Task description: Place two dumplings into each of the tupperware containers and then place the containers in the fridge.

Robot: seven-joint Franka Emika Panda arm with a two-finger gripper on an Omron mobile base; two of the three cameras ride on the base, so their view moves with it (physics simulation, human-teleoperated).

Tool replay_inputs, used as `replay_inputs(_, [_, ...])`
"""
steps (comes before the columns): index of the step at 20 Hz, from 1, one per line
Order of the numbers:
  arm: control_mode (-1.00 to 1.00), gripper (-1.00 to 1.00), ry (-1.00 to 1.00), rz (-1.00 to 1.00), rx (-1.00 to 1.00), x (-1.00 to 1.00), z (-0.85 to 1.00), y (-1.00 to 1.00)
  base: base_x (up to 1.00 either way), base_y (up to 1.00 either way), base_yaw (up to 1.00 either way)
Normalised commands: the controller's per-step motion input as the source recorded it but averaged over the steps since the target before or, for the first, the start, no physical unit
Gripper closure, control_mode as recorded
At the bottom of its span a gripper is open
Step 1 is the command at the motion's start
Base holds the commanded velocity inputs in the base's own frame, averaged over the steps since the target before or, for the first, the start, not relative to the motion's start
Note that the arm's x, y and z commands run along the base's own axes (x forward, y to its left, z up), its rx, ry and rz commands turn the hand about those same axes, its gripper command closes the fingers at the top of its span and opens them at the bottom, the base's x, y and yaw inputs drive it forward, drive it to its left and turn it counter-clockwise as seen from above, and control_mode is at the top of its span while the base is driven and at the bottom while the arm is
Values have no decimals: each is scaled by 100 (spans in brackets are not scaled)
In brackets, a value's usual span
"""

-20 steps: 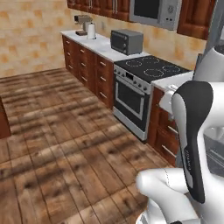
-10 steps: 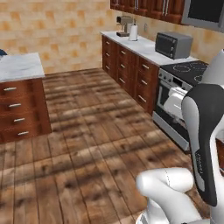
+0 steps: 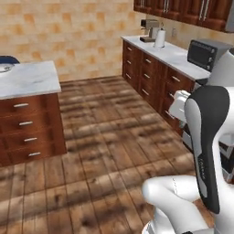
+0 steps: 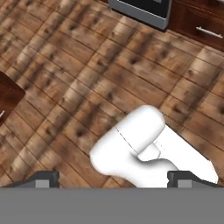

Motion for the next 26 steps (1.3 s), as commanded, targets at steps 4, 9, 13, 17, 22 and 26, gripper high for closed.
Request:
replay_inputs(4, [100, -100, 0, 0, 0, 0, 0, 0, 100, -43, 22])
replay_inputs(9, [100, -100, 0, 0, 0, 0, 0, 0, 100, -51, 20])
replay_inputs(13, [100, -100, 0, 0, 0, 0, 0, 0, 100, -42, 20])
replay_inputs(17, [100, -100, 0, 0, 0, 0, 0, 0, 100, -18, 24])
replay_inputs(22, [100, -100, 0, 0, 0, 0, 0, 0, 100, -23, 24])
replay_inputs(26, [100, -100, 0, 0, 0, 0, 0, 0, 100, -35, 22])
